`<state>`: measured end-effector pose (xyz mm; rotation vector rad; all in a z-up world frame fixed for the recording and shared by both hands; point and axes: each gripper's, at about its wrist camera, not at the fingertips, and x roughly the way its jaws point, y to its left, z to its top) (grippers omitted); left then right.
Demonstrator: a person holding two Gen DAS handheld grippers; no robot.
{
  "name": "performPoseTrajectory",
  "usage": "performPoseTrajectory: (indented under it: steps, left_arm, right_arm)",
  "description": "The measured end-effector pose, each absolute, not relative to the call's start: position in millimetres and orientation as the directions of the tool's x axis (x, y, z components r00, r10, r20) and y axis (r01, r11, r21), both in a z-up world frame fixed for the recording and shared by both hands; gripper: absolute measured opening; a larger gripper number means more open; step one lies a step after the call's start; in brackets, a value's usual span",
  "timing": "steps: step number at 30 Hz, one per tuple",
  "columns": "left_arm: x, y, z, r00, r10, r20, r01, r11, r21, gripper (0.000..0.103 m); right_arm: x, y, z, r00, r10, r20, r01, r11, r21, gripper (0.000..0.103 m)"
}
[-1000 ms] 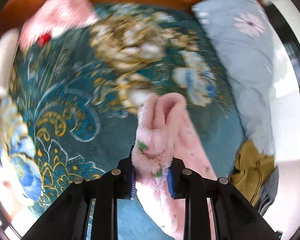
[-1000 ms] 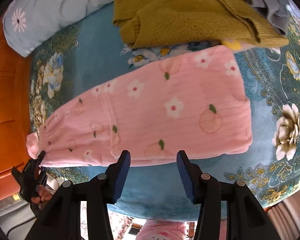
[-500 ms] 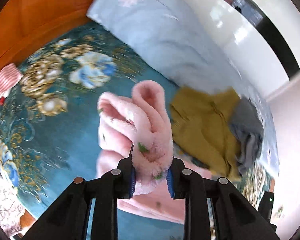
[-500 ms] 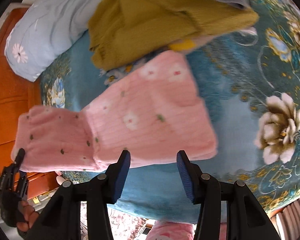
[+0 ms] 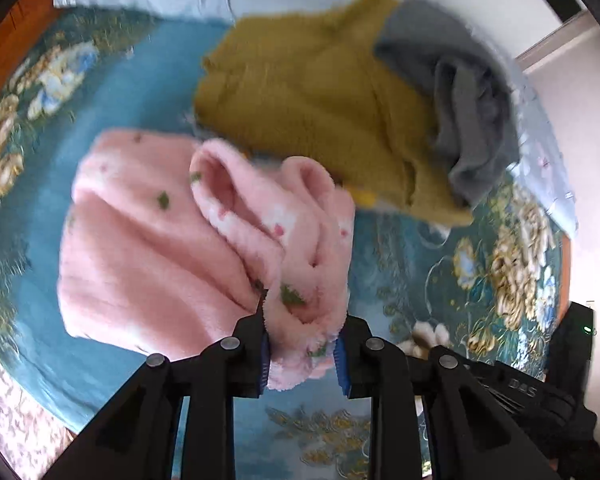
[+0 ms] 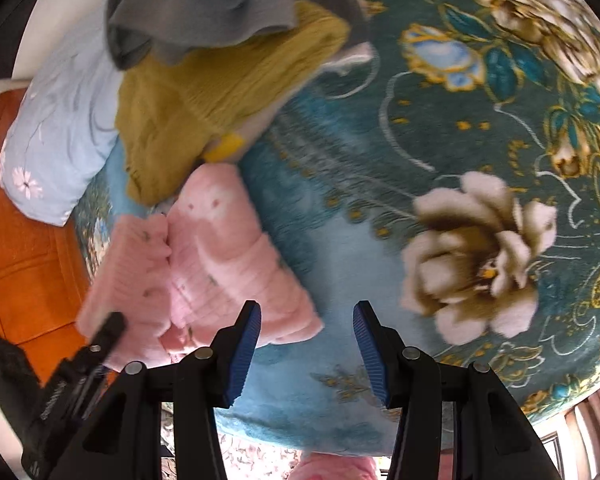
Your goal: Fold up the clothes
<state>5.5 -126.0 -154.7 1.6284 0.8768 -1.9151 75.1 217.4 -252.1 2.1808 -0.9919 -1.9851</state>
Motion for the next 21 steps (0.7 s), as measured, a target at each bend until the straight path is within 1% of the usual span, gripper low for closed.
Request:
performPoseTrajectory:
  steps: [2, 4, 6, 7, 8, 11, 13, 16, 19, 21]
  left_arm:
    - [-0.1, -121.7, -164.1, -0.136, 0.046, -0.99, 0.708, -0.694, -0.129, 0.027]
    - [-3.6, -121.1, -169.3, -0.105, 0.059, -0.993, 0.716, -0.688, -0.117, 0.032]
    - [-2.4, -122.2, -168.5, -0.114, 0.099, -0.989, 0.73, -0.666, -0.151, 0.047]
    - [-1.5, -123.1, -166.7, -0.127, 0.122, -0.984, 0.737, -0.653, -0.176, 0.049]
    - [-0.6, -124.1, -165.0, -0.14, 0.146, -0.979, 0.743, -0.639, -0.201, 0.05]
    - [9.7, -134.8, -146.8, -0.193, 0.166, -0.967, 0.745, -0.617, -0.254, 0.05]
    - [21.5, -148.3, -136.4, -0.215, 0.137, -0.967, 0.764, -0.593, -0.253, 0.051]
    - [52.9, -175.7, -130.8, -0.188, 0.071, -0.98, 0.827, -0.526, -0.197, 0.053]
    - [88.8, -203.5, -137.7, -0.122, 0.033, -0.992, 0.888, -0.442, -0.124, 0.053]
    - [108.4, -214.8, -144.5, -0.086, 0.031, -0.996, 0.916, -0.391, -0.091, 0.053]
  right_arm:
    - [76.9, 225.8, -255.5, -0.018, -0.466, -0.885, -0.44, -0.791, 0.426, 0.052]
    - [77.5, 231.0, -259.0, -0.017, -0.468, -0.884, -0.448, -0.787, 0.425, 0.052]
    - [76.6, 232.6, -262.8, -0.013, -0.47, -0.883, -0.453, -0.784, 0.424, 0.052]
    - [75.3, 232.0, -264.6, -0.011, -0.471, -0.882, -0.454, -0.784, 0.424, 0.052]
    - [73.0, 230.2, -265.9, -0.01, -0.475, -0.88, -0.452, -0.783, 0.428, 0.052]
    - [65.3, 221.7, -268.4, -0.009, -0.488, -0.873, -0.435, -0.784, 0.442, 0.052]
    - [57.4, 209.9, -269.7, -0.007, -0.504, -0.864, -0.406, -0.788, 0.463, 0.052]
    - [47.1, 187.6, -271.5, -0.002, -0.535, -0.845, -0.349, -0.791, 0.502, 0.052]
    - [33.4, 159.4, -274.0, 0.017, -0.565, -0.825, -0.279, -0.795, 0.538, 0.056]
    - [21.3, 139.8, -275.1, 0.026, -0.578, -0.815, -0.229, -0.797, 0.558, 0.06]
